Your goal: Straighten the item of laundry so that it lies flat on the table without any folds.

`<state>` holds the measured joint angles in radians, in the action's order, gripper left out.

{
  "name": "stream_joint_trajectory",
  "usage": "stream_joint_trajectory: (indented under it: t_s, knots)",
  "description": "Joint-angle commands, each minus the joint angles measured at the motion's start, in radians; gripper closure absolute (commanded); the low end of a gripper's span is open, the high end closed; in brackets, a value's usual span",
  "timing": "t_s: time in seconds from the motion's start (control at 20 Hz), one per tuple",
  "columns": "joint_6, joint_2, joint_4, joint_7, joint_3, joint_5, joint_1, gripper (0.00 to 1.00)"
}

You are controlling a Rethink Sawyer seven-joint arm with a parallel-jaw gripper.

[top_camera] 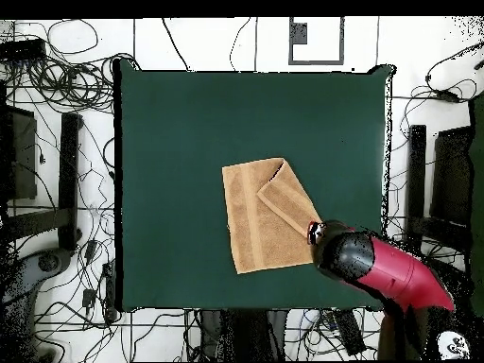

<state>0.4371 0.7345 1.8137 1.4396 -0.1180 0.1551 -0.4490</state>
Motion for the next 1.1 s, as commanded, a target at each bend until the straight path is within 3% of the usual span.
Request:
stream_joint_trajectory:
  t_s: [0.05, 0.75, 1.1]
  knots:
    - [0.103, -0.073, -0.076, 0.139, 0.115, -0.055, 0.056, 0.00]
    - [0.149, -0.122, -0.156, 0.211, 0.070, -0.093, 0.179, 0.00]
    - [0.175, -0.129, -0.166, 0.200, 0.065, -0.122, 0.196, 0.00]
